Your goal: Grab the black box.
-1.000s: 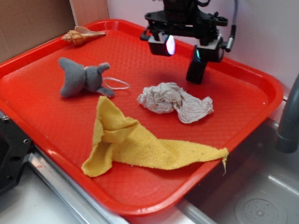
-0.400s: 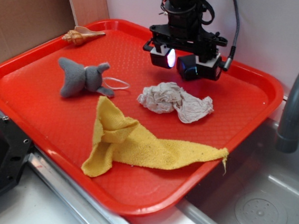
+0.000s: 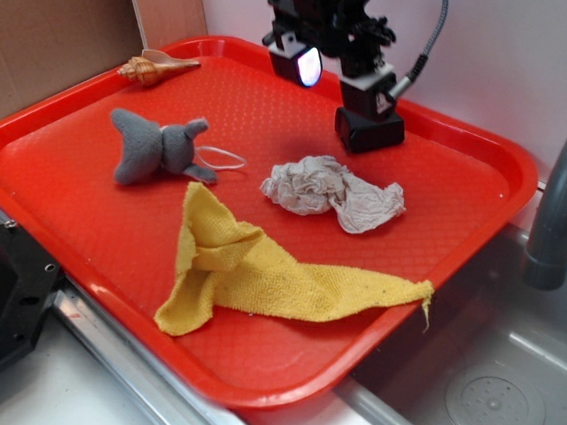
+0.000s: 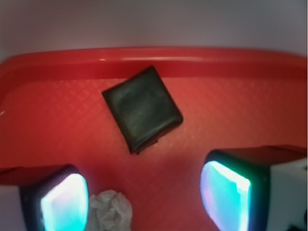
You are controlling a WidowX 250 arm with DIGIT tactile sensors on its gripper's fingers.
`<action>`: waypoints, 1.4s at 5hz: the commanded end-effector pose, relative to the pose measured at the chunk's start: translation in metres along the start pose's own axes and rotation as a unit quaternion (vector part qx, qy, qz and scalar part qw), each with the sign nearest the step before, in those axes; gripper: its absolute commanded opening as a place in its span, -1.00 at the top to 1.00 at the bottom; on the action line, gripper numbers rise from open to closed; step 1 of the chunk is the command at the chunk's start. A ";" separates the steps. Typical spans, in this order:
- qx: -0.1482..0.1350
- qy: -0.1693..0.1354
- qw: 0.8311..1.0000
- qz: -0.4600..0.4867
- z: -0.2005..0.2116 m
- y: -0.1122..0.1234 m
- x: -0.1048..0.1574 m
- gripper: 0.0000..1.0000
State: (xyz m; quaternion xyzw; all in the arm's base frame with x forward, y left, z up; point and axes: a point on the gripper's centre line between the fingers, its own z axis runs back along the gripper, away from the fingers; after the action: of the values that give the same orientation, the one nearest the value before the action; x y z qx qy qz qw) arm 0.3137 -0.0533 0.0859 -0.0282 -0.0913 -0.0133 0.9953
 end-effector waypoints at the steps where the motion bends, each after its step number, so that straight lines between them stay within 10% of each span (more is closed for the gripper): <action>1: -0.020 -0.066 0.997 -0.033 -0.007 0.007 0.041 -1.00; 6: -0.011 0.055 0.996 -0.069 -0.051 0.018 0.006 -1.00; 7: -0.016 0.029 0.998 -0.056 -0.044 0.019 0.007 1.00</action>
State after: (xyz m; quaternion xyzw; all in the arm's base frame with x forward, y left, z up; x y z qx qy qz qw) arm 0.3200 -0.0414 0.0195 -0.0378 -0.0282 -0.0741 0.9961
